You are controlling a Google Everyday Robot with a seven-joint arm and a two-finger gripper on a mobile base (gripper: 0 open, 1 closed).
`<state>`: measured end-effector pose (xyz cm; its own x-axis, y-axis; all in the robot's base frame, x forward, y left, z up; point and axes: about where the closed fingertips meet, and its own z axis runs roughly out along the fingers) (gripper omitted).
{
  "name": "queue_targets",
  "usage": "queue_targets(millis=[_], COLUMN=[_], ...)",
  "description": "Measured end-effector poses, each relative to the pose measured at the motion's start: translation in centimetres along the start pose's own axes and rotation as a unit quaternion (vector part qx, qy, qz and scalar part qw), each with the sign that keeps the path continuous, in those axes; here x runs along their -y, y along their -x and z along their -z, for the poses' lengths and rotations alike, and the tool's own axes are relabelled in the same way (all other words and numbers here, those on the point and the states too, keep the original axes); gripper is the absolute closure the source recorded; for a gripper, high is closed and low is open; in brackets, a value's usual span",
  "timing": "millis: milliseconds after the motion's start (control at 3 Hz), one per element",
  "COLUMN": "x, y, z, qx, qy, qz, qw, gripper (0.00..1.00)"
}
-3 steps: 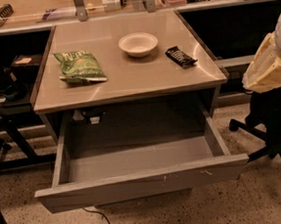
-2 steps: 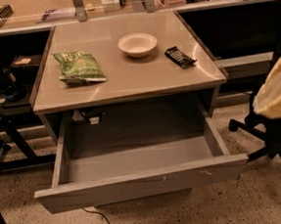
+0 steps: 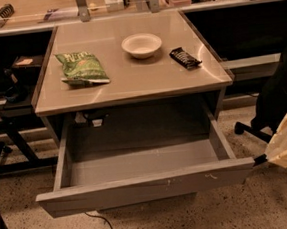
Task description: Close top drawer
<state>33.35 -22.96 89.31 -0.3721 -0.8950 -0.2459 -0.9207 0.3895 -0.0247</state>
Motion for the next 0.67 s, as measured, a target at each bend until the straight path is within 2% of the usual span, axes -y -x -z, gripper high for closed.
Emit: queue_targets(millis=[333, 667], x=[-1.3, -2.3], y=[-0.4, -1.1], z=[-3.7, -8.7], qx=[-0.001, 0.004], qy=[0.025, 0.055], qz=[-0.003, -0.020], qw=[0.9997, 0.9983], gripper=[1.00, 1.00])
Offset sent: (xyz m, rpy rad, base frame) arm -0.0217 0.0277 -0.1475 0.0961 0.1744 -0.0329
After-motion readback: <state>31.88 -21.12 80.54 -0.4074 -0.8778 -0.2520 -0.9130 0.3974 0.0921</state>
